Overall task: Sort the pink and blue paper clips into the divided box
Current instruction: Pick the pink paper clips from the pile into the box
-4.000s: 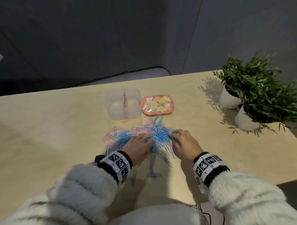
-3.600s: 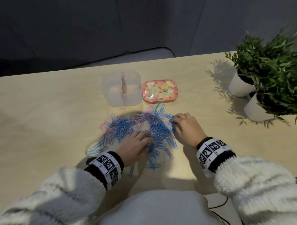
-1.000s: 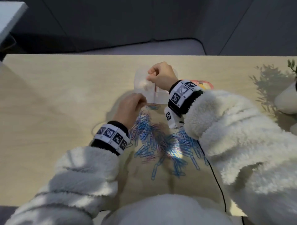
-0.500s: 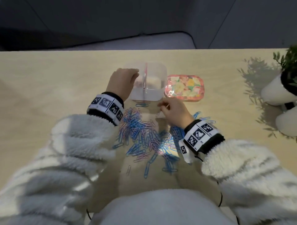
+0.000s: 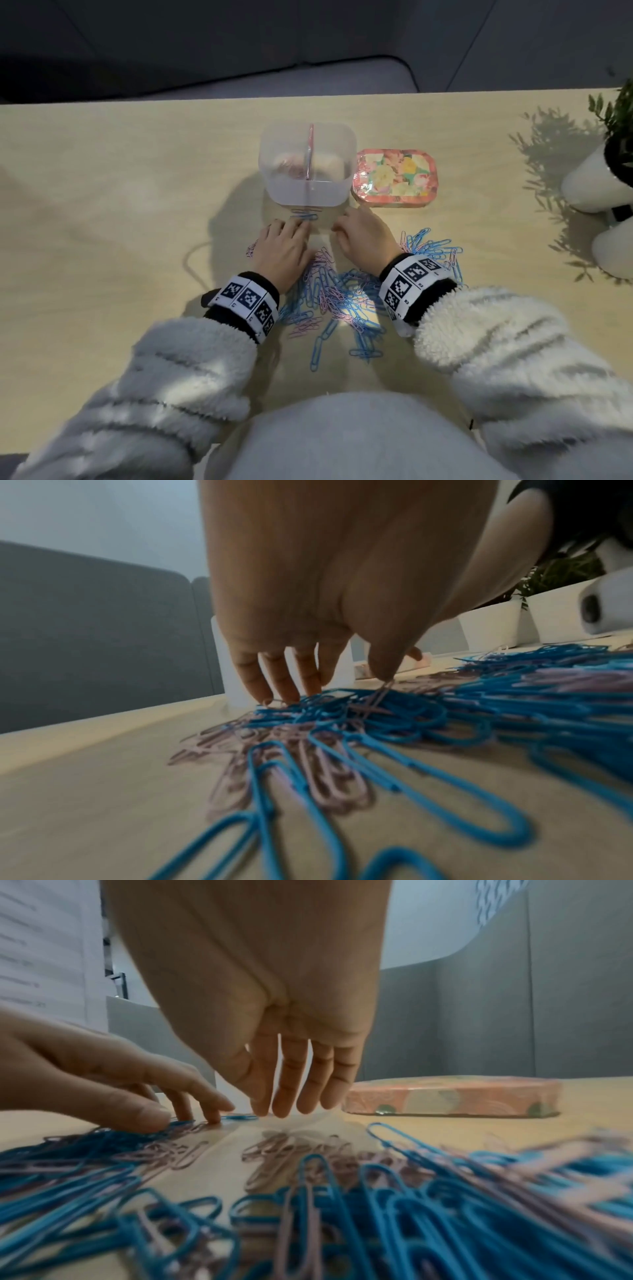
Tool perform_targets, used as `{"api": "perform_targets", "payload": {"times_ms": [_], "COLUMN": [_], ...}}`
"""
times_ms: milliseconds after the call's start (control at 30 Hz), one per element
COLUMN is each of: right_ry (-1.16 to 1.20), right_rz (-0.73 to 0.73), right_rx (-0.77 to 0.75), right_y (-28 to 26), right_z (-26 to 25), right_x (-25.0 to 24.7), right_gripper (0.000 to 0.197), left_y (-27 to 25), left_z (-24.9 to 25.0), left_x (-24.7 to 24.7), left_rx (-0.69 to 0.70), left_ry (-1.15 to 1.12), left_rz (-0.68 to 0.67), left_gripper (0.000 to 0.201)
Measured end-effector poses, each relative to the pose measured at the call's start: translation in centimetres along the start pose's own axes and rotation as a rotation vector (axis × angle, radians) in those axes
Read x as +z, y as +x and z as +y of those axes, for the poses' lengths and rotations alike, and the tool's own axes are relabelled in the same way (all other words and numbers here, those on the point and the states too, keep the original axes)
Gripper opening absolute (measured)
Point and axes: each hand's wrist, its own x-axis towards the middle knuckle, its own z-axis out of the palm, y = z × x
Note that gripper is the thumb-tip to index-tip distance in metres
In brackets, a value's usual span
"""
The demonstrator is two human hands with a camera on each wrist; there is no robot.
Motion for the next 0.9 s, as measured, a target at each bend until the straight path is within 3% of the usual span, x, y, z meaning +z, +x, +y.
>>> {"api": "perform_targets", "payload": {"times_ms": [133, 267, 400, 533, 667, 767, 833, 900], "right_ry": [-0.004, -0.018, -0.038, -0.152, -0.128, -0.042, 0.088, 0.143], "right_rz": [0.021, 0.009, -0.059, -0.083, -0.049, 0.026, 0.138, 0.16], "right_rx": [-0.065, -0.037, -0.128, -0.21, -0.194, -0.105, -0.038, -0.021], "right_y": [1.6, 2.3, 2.4, 2.5, 1.4, -0.3, -1.2, -1.4], "right_z": [-1.3, -1.9, -2.7, -3.3, -2.1, -0.6, 0.2, 0.1], "right_x": [0.5, 0.5, 0.6, 1.3, 1.8, 1.8, 1.8, 1.9], "right_gripper": [0.026, 0.028, 0.041, 0.053, 0.045, 0.029, 0.025, 0.024], "left_y": [0.0, 0.7, -1.6, -3.7, -4.6, -4.7, -4.5, -4.4], "left_z": [-0.1, -0.2, -1.4, -3.6, -4.8, -4.1, -2.8, -1.7], "left_x": [-0.5, -0.8, -0.7, -0.7, -0.2, -0.2, -0.2, 0.0], "left_rx": [-0.048, -0.072, -0.03, -0.141, -0.229, -0.174, -0.085, -0.021], "left_ry": [0.012, 0.04, 0.068, -0.061, -0.196, -0.217, -0.213, -0.198], "left_rz": [-0.024, -0.026, -0.017, -0.025, 0.054, 0.085, 0.062, 0.037], "left_gripper": [0.068, 0.052, 0.063, 0.069, 0.066, 0.058, 0.055, 0.053]}}
